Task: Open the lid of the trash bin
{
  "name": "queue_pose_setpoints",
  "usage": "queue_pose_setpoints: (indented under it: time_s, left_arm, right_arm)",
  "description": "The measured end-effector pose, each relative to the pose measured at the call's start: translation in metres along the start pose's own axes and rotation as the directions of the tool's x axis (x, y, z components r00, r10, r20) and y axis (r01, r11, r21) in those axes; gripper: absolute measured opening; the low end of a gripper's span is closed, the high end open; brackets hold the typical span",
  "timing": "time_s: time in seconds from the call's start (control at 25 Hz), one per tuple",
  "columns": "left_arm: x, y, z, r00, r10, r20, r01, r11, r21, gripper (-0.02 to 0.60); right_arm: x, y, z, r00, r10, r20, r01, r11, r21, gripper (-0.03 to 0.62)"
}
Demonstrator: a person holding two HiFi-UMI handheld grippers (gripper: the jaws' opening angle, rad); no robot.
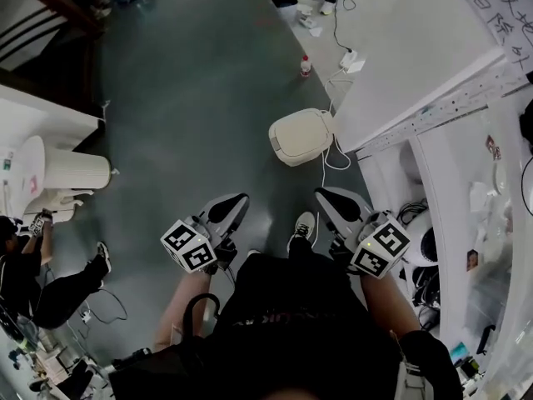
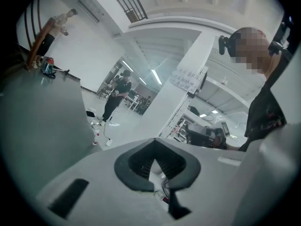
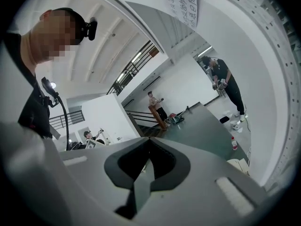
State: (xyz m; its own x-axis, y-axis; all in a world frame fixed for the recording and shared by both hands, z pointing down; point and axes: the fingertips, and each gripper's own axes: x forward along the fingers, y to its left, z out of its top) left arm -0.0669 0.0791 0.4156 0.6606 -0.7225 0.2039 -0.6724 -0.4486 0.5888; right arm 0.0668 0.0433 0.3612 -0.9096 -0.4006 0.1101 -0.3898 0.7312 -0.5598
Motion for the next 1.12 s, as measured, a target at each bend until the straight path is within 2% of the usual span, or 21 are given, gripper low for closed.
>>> queue_pose_setpoints:
  time_s: [0.2,0.48,0.76,1.12]
  left_arm:
    - [0.039,0.032,0.001,0.998,0.056,-0.012,-0.056,0.998,-0.012,0.002]
    - [0.077,0.088,-0.017,0.993,0.091,-0.070,-0.095,0.994,-0.059,0.002]
    - [0.103,0.149,-0.040,0.983,0.059,-0.172,-0.073,0.994,-0.076,0.002]
    - [0.139,0.241,-0.075,0.953,0.022,-0.303,-0.053,0.994,-0.094,0.002]
  right_arm:
    - [0.001,-0.029,0.009,1.000,0.016,-0.019,-0.015,1.000,0.007,0.008]
    - [0.011,-0.053,0.010,0.999,-0.016,-0.033,0.016,1.000,0.024,0.008]
    - [0.032,-0.069,0.001,0.993,-0.112,-0.033,0.113,0.993,0.030,0.008]
    - [0.077,-0.111,-0.025,0.967,-0.251,-0.045,0.254,0.963,0.091,0.008]
